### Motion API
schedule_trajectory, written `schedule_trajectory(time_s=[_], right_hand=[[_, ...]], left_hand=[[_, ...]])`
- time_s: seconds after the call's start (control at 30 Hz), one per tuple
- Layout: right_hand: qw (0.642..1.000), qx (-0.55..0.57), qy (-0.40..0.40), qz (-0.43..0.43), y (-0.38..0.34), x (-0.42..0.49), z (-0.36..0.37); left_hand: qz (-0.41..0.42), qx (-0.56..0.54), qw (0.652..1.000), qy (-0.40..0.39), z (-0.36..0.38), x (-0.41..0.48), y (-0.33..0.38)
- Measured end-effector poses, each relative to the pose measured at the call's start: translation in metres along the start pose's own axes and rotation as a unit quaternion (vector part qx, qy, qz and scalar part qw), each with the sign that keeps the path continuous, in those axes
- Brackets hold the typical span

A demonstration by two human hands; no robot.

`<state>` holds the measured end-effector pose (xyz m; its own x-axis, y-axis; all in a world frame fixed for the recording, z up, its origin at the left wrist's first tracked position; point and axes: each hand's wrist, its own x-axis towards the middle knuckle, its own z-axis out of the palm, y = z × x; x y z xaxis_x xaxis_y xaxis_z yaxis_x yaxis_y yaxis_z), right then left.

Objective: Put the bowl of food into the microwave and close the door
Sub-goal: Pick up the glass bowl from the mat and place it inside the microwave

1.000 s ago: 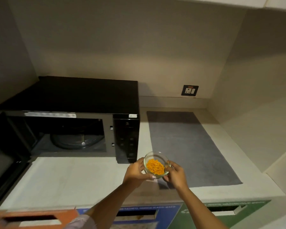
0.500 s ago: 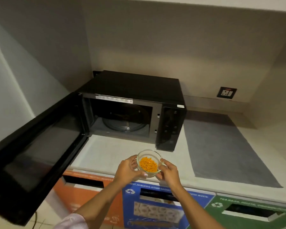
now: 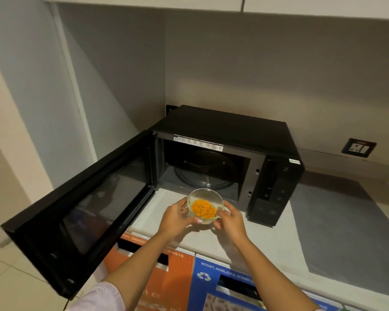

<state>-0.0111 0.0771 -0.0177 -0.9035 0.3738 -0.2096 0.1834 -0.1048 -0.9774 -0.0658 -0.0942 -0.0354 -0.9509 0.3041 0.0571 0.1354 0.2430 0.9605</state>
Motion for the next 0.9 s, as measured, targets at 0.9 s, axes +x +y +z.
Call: schedule_trajectory(time_s=[0.9], right_hand=[[0.996, -0.002, 0.056, -0.076, -0.021, 0.245, 0.029]], left_hand=[[0.019, 0.068, 0.995, 0.066, 0.017, 0.244, -0.025]])
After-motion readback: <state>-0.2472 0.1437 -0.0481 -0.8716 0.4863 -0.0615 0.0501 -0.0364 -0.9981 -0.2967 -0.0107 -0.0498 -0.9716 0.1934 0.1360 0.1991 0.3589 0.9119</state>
